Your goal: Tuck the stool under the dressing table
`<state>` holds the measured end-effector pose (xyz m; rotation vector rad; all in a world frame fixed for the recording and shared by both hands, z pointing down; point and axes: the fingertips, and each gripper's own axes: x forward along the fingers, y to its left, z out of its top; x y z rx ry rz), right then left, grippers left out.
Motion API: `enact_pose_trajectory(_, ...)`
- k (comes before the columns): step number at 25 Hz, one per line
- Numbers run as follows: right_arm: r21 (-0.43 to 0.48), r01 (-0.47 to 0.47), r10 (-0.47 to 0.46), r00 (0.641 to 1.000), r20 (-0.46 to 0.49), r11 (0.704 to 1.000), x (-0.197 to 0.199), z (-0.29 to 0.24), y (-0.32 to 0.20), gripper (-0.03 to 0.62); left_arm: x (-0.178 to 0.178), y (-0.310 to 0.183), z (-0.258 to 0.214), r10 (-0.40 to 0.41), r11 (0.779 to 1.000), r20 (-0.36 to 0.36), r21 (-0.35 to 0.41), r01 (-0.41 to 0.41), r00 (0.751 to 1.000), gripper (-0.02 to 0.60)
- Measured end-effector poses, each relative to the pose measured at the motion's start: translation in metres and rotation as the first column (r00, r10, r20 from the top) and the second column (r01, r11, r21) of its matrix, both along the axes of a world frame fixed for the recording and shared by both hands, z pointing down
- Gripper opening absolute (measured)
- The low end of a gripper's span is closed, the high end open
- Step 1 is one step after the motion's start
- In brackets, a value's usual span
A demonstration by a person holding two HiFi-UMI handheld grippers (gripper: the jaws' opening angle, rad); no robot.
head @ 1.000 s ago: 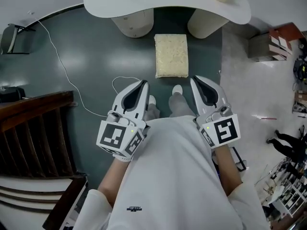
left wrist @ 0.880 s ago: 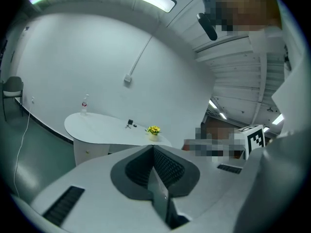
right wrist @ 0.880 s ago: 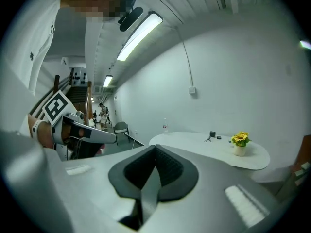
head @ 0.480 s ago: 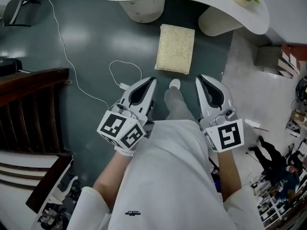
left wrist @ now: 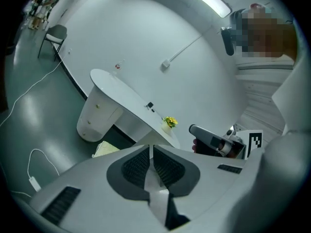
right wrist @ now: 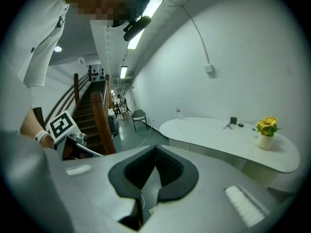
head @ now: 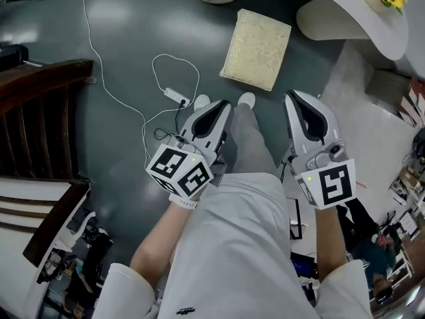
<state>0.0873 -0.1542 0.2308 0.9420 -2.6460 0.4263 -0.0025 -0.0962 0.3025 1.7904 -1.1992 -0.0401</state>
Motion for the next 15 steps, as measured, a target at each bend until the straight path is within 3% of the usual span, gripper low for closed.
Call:
enact_pose_trajectory(4, -0.015, 0.039, -0.039, 0.999, 0.002, 0.999, -0.004, 0.025, -0.003, 0.012, 0.003, 0.006, 0.043, -0.03, 0.998, -0.017, -0.048, 0.029, 0.999, 0.012)
enact_pose_trajectory(9, -0.045, 0.069, -0.068, 0.998, 0.019, 0.997, -0.006, 0.053, -0.013, 0.012, 0.016, 0.007, 0.116, -0.028, 0.989, -0.022, -0.143, 0.024, 0.999, 0.08)
enact_pose_trajectory(15, -0.041, 0.119, -0.12, 0.993, -0.016, 0.992, -0.004, 0.082, -0.02, 0.049, 0.023, -0.006, 0.169, -0.125, 0.973, -0.077, -0.203, 0.107, 0.989, 0.109)
